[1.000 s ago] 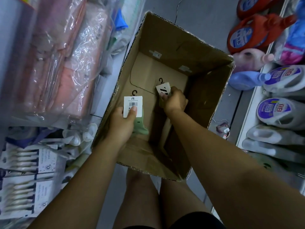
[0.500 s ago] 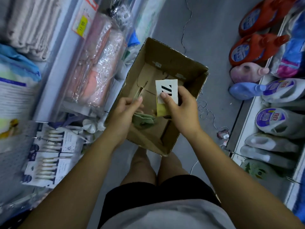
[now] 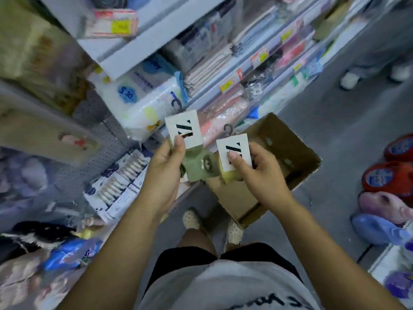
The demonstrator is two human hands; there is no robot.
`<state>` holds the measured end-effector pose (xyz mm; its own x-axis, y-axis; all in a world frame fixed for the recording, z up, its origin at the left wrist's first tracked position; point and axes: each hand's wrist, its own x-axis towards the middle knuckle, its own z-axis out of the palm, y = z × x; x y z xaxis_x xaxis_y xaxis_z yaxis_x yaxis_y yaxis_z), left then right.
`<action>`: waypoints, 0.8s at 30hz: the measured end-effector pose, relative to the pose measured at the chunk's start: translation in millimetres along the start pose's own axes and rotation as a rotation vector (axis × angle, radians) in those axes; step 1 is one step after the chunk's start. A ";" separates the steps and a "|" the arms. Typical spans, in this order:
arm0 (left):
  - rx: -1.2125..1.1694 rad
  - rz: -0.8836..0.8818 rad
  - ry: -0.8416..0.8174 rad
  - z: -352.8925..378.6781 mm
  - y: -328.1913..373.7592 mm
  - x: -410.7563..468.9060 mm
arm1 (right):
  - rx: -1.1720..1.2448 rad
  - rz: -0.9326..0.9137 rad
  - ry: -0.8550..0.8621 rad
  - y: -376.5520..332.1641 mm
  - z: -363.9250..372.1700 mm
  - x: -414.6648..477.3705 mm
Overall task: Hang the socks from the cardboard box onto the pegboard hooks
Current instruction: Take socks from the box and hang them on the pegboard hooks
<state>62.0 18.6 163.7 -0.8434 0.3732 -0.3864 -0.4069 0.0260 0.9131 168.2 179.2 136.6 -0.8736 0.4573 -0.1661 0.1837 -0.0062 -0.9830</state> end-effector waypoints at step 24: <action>-0.082 0.455 0.661 -348.5 100.9 -234.8 | 0.009 -0.361 -0.693 -156.8 382.5 -106.8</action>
<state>96.7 -389.6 301.3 -0.9552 -0.2961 0.0008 0.0239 -0.0746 0.9969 60.4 -208.9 278.3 -0.9613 -0.2272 0.1557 -0.1665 0.0289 -0.9856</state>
